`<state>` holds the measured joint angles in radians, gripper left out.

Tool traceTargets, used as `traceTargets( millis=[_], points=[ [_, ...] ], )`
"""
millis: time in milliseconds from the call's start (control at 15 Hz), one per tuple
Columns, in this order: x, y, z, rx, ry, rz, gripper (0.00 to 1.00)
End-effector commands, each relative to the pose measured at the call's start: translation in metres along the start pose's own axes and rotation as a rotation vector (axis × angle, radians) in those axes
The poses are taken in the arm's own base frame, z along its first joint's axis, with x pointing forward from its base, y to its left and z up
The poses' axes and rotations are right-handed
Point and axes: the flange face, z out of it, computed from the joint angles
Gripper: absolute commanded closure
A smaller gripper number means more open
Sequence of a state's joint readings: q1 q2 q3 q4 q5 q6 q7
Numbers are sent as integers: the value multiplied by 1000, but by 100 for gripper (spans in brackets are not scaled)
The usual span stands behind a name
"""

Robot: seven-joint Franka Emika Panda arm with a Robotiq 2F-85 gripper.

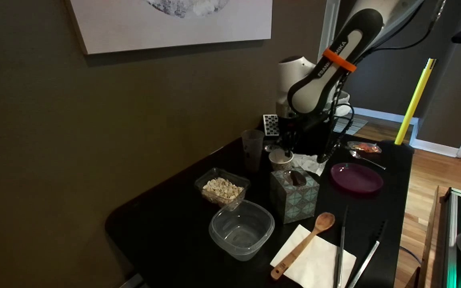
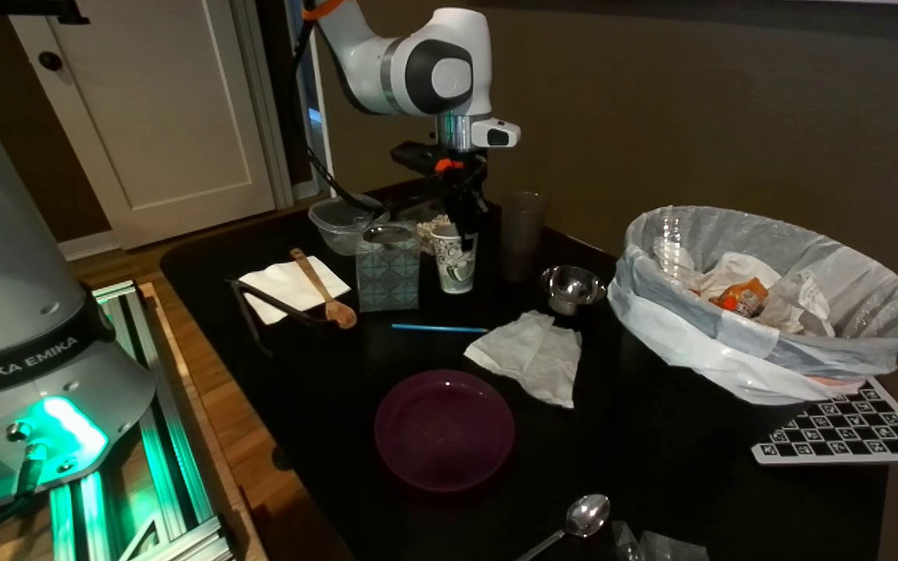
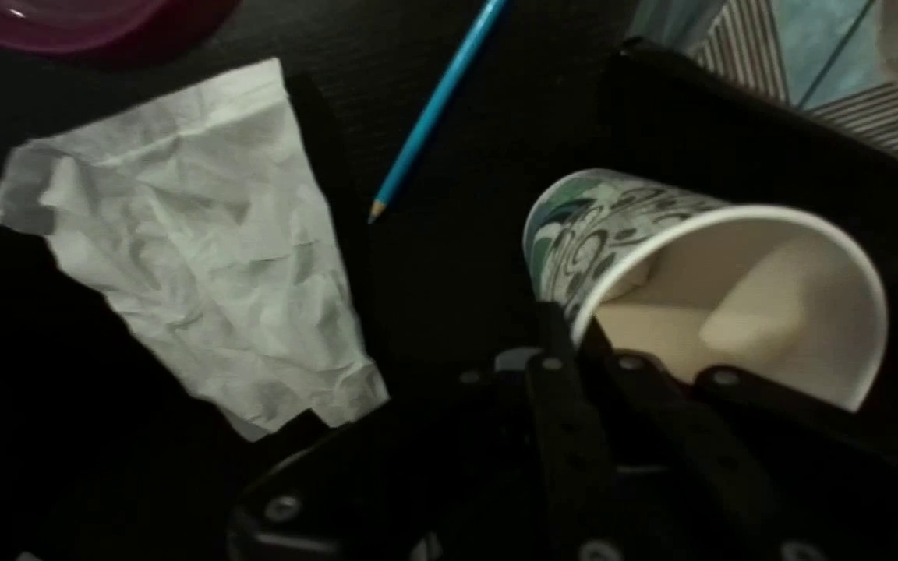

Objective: Put some contents from the clear container in the coffee cup then pour them out of the cup and into the bin.

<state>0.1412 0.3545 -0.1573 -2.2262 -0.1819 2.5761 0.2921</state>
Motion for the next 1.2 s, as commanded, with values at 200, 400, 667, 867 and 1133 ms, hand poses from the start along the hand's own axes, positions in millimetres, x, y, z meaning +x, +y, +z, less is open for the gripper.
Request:
traceTargets(
  millis=[200,400,667,867,1133],
  points=[
    [-15,56,-81,-227,-18,179,99],
    [-22,79,-118,-310,19,276,99],
    [-28,115,-175,-395,137,465,99],
    [-30,138,-207,-453,229,591,99],
    [-30,168,-225,-545,316,749,99]
  ],
)
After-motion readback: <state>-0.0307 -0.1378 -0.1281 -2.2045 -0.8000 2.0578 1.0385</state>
